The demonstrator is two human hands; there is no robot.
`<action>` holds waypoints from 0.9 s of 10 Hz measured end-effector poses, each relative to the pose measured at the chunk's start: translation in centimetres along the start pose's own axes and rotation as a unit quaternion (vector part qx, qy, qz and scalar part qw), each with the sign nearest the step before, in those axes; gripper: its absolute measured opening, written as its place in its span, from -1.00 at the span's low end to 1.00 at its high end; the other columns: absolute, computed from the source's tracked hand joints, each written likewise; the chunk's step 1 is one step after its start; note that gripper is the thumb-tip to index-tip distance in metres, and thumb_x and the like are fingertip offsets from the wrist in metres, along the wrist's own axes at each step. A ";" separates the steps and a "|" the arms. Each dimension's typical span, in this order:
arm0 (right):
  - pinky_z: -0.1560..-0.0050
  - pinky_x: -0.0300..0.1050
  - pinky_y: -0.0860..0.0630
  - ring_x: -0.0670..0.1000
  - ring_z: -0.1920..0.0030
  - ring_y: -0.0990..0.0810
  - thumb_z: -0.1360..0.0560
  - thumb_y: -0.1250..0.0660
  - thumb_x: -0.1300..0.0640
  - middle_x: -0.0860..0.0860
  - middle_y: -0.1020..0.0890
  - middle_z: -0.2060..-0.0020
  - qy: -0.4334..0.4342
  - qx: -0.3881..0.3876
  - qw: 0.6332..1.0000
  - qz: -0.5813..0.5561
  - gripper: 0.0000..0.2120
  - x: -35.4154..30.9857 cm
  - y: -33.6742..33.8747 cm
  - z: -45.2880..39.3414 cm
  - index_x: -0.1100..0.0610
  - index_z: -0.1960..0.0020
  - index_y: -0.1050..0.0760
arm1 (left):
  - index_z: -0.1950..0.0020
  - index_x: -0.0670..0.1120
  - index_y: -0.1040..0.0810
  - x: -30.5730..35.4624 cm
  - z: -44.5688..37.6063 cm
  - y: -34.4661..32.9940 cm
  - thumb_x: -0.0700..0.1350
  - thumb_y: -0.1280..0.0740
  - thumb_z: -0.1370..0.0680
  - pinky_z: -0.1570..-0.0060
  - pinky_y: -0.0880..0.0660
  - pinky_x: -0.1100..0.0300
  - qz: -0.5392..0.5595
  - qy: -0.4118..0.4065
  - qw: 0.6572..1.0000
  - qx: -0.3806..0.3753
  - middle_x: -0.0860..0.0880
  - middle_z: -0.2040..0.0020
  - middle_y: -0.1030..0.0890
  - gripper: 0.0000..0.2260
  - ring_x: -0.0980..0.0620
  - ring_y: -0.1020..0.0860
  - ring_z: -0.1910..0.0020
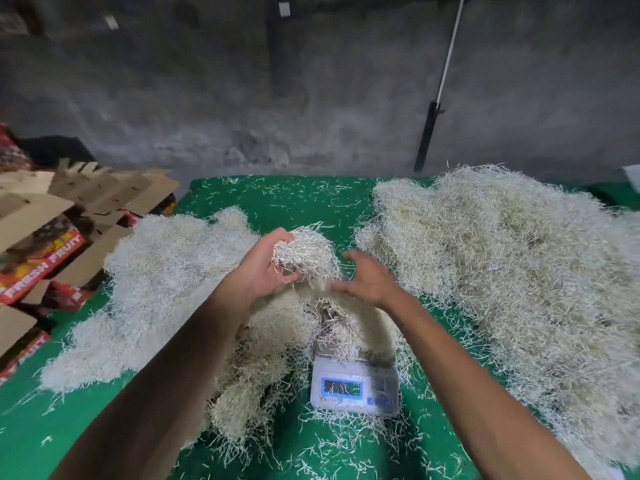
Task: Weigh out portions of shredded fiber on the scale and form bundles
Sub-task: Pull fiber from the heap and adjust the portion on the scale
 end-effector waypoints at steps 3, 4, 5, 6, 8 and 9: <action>0.41 -0.23 -0.47 -0.17 0.43 -0.47 -0.64 -0.32 0.20 -0.05 -0.63 0.06 -0.007 0.104 0.942 -0.319 -0.71 -4.0 3.6 -0.6 0.13 -0.36 -0.53 | -0.50 0.05 -0.34 0.6 -0.1 -2.9 0.01 -0.58 -0.39 -0.31 -0.48 0.09 0.035 -0.006 0.999 0.012 0.00 -0.45 -0.33 -0.26 -0.03 -0.47 -0.33; 0.51 -0.28 -0.36 -0.18 0.52 -0.41 -0.65 -0.31 0.20 0.05 -0.67 0.05 -0.071 0.126 0.932 -0.332 -0.75 -2.2 4.0 -1.4 0.13 -0.31 -0.57 | -0.60 -0.03 -0.20 0.3 0.1 -4.0 -0.19 -0.54 -0.43 0.24 -0.61 0.27 0.073 0.018 0.997 -0.023 -0.16 -0.34 -0.47 -0.18 -0.08 -0.56 -0.18; 0.50 -0.28 -0.36 -0.12 0.43 -0.44 -0.64 -0.30 0.28 0.05 -0.64 0.15 -0.134 0.170 0.906 -0.364 -0.77 0.2 4.9 -2.0 0.20 -0.28 -0.57 | -0.52 -0.09 -0.34 -0.4 1.0 -3.9 -0.22 -0.47 -0.50 0.15 -0.60 0.21 0.085 0.035 0.996 -0.022 -0.23 -0.35 -0.43 -0.38 0.01 -0.57 0.08; 0.42 -0.24 -0.48 -0.07 0.32 -0.54 -0.63 -0.26 0.37 0.08 -0.63 0.09 -0.231 0.244 0.862 -0.380 -0.83 5.4 7.2 -1.3 0.29 -0.20 -0.54 | -0.25 -0.11 -0.52 -0.9 0.9 -1.4 -0.16 -0.41 -0.56 0.06 -0.54 0.20 0.195 0.044 0.980 0.011 -0.19 -0.32 -0.47 -0.72 0.14 -0.45 0.39; 0.24 -0.19 -0.56 0.02 0.27 -0.56 -0.64 -0.33 0.24 0.09 -0.60 0.21 -0.221 0.240 0.851 -0.412 -0.86 10.5 8.1 0.0 0.24 0.09 -0.56 | -0.55 -0.20 -0.33 -1.7 1.0 4.6 -0.04 -0.23 -0.66 0.26 -0.54 0.18 0.252 0.032 0.958 0.136 -0.17 -0.49 -0.44 -0.52 0.03 -0.60 0.15; 0.16 -0.09 -0.60 0.04 0.26 -0.56 -0.61 -0.38 0.22 0.11 -0.63 0.14 -0.192 0.166 0.885 -0.391 -0.89 9.9 5.5 0.4 0.28 -0.02 -0.59 | -0.56 -0.07 -0.30 -3.9 1.1 4.3 0.00 -0.31 -0.65 0.02 -0.53 0.17 0.156 0.034 0.976 0.151 -0.11 -0.53 -0.35 -0.50 -0.03 -0.52 -0.31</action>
Point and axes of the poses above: each hand's wrist, its own z-axis away from the middle knuckle, its own y-axis out of the back of the hand, x = y × z, the point moved 8 cm from there along -z, towards the middle knuckle
